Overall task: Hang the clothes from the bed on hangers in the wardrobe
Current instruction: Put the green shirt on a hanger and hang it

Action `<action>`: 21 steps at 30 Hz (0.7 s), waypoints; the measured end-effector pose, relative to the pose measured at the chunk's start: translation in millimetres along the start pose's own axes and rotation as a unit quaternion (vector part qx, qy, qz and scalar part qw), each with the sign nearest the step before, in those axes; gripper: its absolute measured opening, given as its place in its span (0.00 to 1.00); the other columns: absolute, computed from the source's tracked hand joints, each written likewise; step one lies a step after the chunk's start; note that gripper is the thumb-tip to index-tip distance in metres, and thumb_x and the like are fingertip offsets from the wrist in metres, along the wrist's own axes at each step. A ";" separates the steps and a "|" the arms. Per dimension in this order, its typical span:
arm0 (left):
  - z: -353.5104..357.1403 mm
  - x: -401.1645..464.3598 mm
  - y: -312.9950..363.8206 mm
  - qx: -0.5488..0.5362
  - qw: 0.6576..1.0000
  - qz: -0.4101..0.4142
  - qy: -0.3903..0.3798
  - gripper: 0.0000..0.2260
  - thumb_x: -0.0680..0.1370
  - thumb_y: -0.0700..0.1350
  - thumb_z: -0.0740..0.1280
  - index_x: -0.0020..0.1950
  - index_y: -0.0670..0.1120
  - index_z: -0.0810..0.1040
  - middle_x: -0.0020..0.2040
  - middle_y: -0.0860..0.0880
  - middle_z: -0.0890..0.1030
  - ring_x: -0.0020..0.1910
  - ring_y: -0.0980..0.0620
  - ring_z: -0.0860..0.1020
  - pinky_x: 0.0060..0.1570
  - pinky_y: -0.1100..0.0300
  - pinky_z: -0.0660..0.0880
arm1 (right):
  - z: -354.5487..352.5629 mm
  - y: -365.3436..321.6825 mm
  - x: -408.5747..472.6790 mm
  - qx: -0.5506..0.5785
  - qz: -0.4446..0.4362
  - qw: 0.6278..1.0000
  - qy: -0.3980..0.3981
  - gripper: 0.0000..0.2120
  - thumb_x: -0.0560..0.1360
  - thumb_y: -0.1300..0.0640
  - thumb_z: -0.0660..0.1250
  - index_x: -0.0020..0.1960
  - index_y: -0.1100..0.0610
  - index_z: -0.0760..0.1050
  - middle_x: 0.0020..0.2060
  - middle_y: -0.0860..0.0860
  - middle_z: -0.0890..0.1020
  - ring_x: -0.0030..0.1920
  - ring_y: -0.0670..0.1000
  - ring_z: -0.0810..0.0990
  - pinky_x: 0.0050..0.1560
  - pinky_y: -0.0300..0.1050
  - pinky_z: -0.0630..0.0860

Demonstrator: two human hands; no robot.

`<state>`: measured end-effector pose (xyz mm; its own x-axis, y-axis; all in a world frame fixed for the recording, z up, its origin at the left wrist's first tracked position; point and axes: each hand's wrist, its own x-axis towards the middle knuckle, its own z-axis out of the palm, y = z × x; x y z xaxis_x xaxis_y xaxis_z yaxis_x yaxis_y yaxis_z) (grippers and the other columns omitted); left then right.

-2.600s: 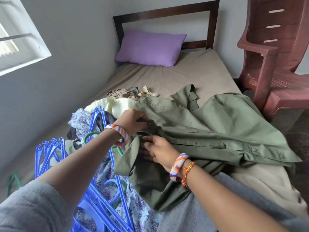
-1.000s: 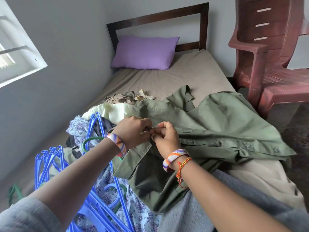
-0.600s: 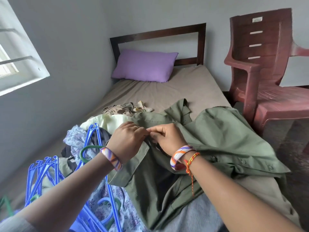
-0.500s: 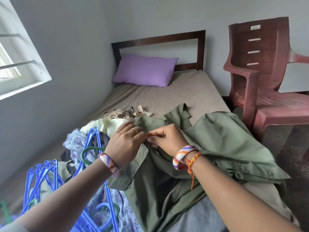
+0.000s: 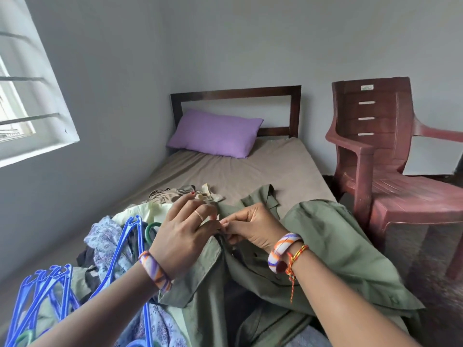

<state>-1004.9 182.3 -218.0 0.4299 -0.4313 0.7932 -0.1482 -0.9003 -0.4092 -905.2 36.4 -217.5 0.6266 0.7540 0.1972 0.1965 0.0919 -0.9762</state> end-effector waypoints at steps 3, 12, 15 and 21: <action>-1.3 4.3 2.3 0.009 1.000 0.004 -0.017 0.05 0.74 0.42 0.64 0.42 0.45 0.79 0.45 0.46 0.79 0.45 0.46 0.75 0.62 0.50 0.66 | 4.0 1.2 3.1 -0.086 -0.050 0.995 0.022 0.04 0.68 0.65 0.72 0.37 0.58 0.83 0.22 0.44 0.77 0.24 0.40 0.72 0.30 0.34 0.71; -34.3 6.4 -45.0 0.048 0.852 -0.514 -0.087 0.13 0.77 0.52 0.64 0.50 0.43 0.80 0.57 0.38 0.75 0.55 0.37 0.71 0.56 0.49 0.68 | -20.3 15.4 0.6 -0.087 -0.028 0.981 0.173 0.15 0.71 0.65 0.67 0.28 0.53 0.72 0.21 0.42 0.70 0.25 0.39 0.65 0.31 0.38 0.65; -34.6 -5.2 -54.0 -0.091 0.697 -0.673 -0.229 0.23 0.77 0.60 0.61 0.38 0.40 0.74 0.41 0.38 0.76 0.47 0.40 0.75 0.43 0.54 0.67 | -27.2 18.5 -1.1 -0.058 -0.008 0.983 0.173 0.15 0.73 0.66 0.65 0.29 0.56 0.72 0.19 0.42 0.69 0.23 0.39 0.65 0.29 0.34 0.65; -17.7 25.3 -28.6 -0.367 0.559 -0.716 -0.200 0.21 0.78 0.62 0.54 0.39 0.48 0.73 0.33 0.49 0.79 0.31 0.53 0.75 0.37 0.61 0.68 | -35.4 14.4 0.2 -0.023 -0.009 0.995 0.101 0.15 0.73 0.69 0.66 0.30 0.57 0.73 0.18 0.42 0.71 0.21 0.38 0.66 0.27 0.29 0.64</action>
<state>-1005.5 196.2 -178.3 0.7191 0.6778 -0.1533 0.3404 -0.1512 0.9280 -875.5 14.9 -228.3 0.7606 0.6055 0.2341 0.2404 0.0722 -0.9680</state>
